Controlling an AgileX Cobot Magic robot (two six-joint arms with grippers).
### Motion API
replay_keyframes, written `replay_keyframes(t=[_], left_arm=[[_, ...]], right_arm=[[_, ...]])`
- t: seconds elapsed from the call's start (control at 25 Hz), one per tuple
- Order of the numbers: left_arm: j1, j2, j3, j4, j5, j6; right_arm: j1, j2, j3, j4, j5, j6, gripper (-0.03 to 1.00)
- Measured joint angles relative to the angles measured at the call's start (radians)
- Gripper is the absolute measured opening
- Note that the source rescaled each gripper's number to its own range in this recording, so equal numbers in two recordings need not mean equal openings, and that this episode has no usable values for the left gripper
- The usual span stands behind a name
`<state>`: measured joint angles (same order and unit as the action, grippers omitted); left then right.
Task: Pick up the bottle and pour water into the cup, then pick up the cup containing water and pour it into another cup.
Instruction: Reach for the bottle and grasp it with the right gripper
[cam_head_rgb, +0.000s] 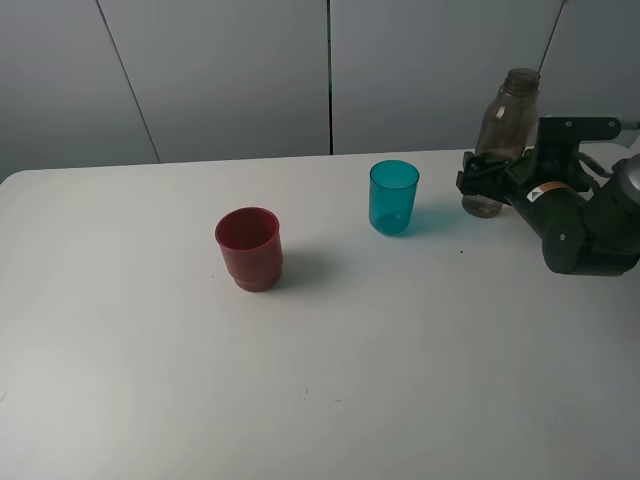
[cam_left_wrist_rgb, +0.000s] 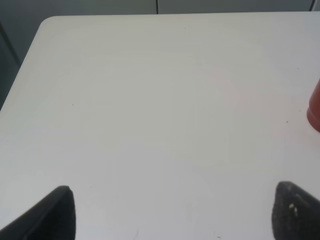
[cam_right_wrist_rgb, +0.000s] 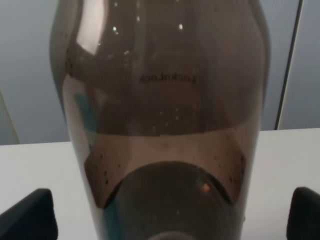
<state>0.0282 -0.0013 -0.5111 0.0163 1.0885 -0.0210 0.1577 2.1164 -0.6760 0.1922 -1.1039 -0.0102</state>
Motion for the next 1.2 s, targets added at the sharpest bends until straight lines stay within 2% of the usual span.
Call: replay_keyframes(t=[0.28,0.76,1.2], left_arm=[[0.000,0.000,0.000,0.000,0.000,-0.001],[0.000,0.000,0.000,0.000,0.000,-0.001],[0.000,0.000,0.000,0.000,0.000,-0.001]], right_arm=[[0.000,0.005,-0.032,-0.023,0.044,0.010,0.99],[0.000,0.077,-0.093,-0.023,0.018,-0.002,0.99],[-0.012,0.077,-0.138,-0.021,0.037,-0.005,0.99]])
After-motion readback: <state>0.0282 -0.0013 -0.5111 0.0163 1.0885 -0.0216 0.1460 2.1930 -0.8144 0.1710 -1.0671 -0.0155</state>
